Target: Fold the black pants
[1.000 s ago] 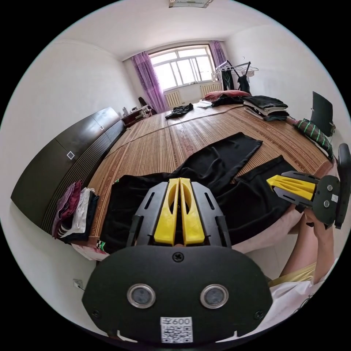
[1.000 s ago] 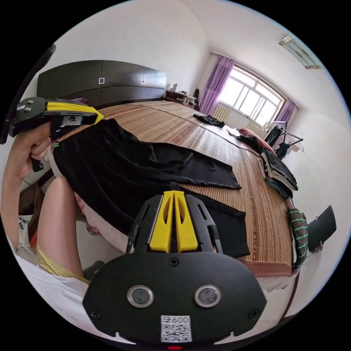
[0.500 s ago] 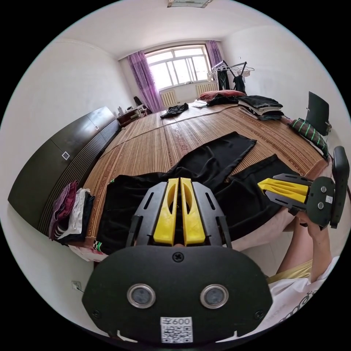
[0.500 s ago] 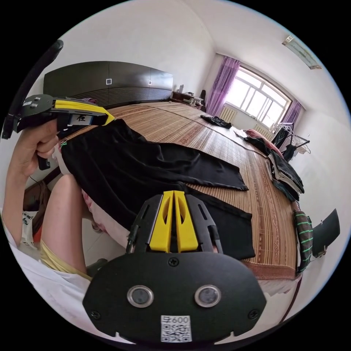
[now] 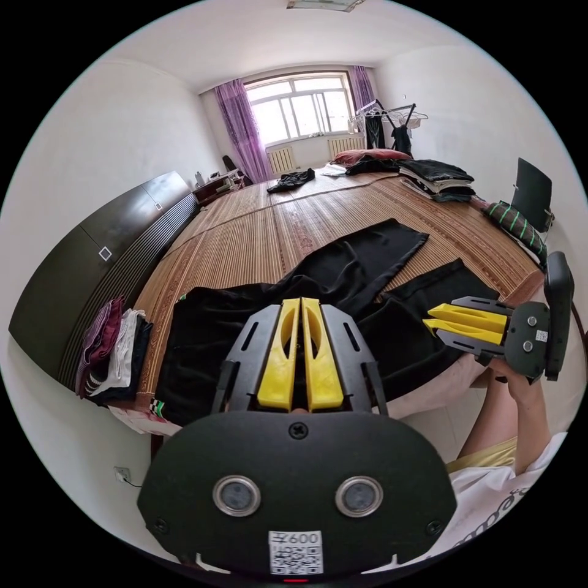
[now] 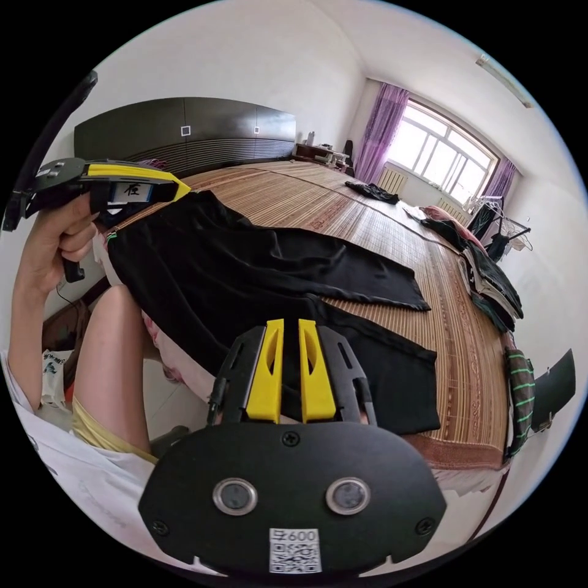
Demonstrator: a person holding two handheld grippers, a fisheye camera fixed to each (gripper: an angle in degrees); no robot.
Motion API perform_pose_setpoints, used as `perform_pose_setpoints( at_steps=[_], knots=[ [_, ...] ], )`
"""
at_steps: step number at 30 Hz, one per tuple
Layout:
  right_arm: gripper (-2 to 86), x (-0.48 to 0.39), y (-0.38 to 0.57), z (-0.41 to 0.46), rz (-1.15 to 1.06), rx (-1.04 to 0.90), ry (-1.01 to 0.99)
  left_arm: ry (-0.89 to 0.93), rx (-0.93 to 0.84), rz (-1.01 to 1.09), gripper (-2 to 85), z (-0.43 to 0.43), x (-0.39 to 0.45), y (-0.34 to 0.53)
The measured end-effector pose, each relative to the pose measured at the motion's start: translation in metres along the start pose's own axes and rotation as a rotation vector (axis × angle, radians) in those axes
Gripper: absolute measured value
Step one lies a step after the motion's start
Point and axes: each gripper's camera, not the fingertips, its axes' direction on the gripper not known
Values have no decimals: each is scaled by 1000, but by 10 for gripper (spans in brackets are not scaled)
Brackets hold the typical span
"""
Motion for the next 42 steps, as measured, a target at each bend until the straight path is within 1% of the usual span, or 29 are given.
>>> perform_pose_setpoints(
  at_steps=[7,11,14,17,20,24,27,29,30,31,32,34,35,36,37,39,41,42],
  knots=[
    [-6,8,-14,-4,-3,5,12,7,9,-2,9,-7,-13,-16],
    [-6,15,-25,-5,5,4,-12,-2,-5,11,9,-9,-19,-28],
    [-7,23,-38,-5,9,23,-31,-10,-12,21,9,-10,-24,-38],
    [-8,40,-62,3,1,48,-2,-18,-23,28,9,-11,-33,-50],
    [-8,75,-102,27,23,51,8,-25,-28,30,9,-11,-45,-63],
    [-7,131,-167,81,49,-47,-61,-44,-37,43,8,0,-68,-86],
    [-8,170,-199,115,77,-86,-32,-128,-55,51,8,30,-107,-112],
    [-8,191,-213,136,76,-122,24,-192,-103,29,8,65,-148,-130],
    [-9,203,-218,152,75,-159,64,-212,-156,-16,8,96,-183,-141],
    [-9,215,-222,168,71,-201,90,-192,-234,-75,8,130,-219,-151],
    [-9,220,-222,176,68,-222,97,-167,-276,-103,8,146,-236,-155],
    [-9,240,-218,209,60,-319,104,-30,-395,-120,8,208,-285,-164],
    [-9,244,-215,214,52,-330,103,-23,-431,-115,8,223,-293,-165],
    [-9,249,-211,208,19,-255,80,-50,-495,-78,8,248,-303,-166],
    [-9,256,-209,208,14,-266,100,-81,-413,-42,8,251,-310,-172],
    [-9,267,-209,207,25,-288,143,-99,-427,-79,9,261,-328,-187],
    [-9,275,-210,204,35,-316,173,-80,-431,-194,9,271,-356,-203],
    [-9,279,-211,202,56,-321,173,-24,-420,-297,10,276,-377,-210]
  ],
)
